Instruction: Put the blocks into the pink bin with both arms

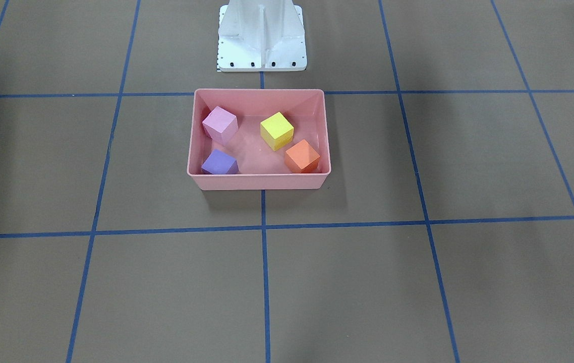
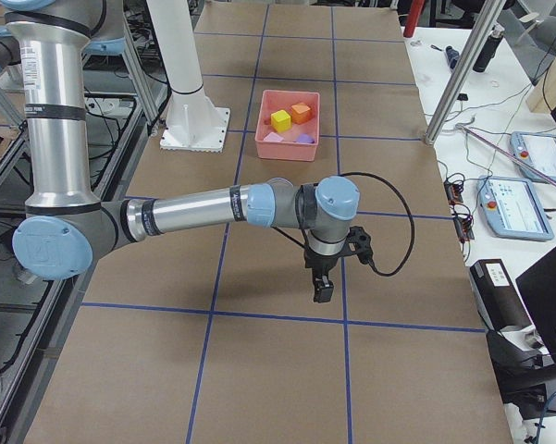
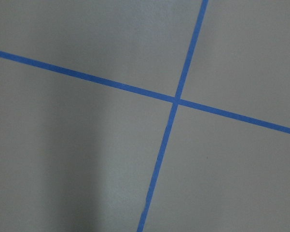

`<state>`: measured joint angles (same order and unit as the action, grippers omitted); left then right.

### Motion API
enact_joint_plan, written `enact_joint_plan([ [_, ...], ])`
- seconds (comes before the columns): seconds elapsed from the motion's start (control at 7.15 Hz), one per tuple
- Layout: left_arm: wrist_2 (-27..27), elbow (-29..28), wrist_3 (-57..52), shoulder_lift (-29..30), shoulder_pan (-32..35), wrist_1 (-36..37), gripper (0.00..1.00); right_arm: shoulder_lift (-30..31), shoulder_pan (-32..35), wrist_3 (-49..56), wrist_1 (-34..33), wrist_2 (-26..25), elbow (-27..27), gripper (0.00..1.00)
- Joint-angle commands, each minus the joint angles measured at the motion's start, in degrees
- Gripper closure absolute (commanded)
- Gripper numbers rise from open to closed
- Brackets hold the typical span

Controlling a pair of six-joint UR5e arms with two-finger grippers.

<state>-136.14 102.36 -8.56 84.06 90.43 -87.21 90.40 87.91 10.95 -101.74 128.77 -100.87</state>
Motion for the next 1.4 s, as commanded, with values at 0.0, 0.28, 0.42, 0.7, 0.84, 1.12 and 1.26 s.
enact_joint_plan([
  [0.0, -0.1, 0.1, -0.1, 0.0, 1.4, 0.5, 0.00, 2.7, 0.1, -6.9, 5.4, 0.0, 0.2, 0.01],
  [0.28, -0.3, -0.1, 0.0, 0.1, 1.4, 0.1, 0.00, 3.0, 0.2, -7.4, 5.4, 0.1, 0.1, 0.00],
  [0.42, -0.3, -0.2, -0.1, 0.2, 1.5, 0.0, 0.00, 3.2, 0.2, -7.3, 5.4, 0.1, -0.1, 0.00],
  [0.7, -0.4, 0.4, -0.1, 0.1, 1.5, -0.1, 0.00, 3.6, 0.6, -7.6, 5.4, 0.3, -0.2, 0.00],
  [0.84, -0.3, -0.4, -0.1, 0.2, 1.4, -0.2, 0.00, 3.6, 0.8, -7.6, 5.4, 0.3, -0.2, 0.00],
  [1.12, -0.3, -0.3, 0.1, 0.1, 1.4, -0.1, 0.00, 3.6, 0.8, -7.6, 5.4, 0.3, -0.2, 0.00],
  [1.26, -0.3, -0.4, 0.1, 0.1, 1.4, -0.1, 0.00, 3.9, 0.9, -7.6, 5.4, 0.3, -0.3, 0.00],
])
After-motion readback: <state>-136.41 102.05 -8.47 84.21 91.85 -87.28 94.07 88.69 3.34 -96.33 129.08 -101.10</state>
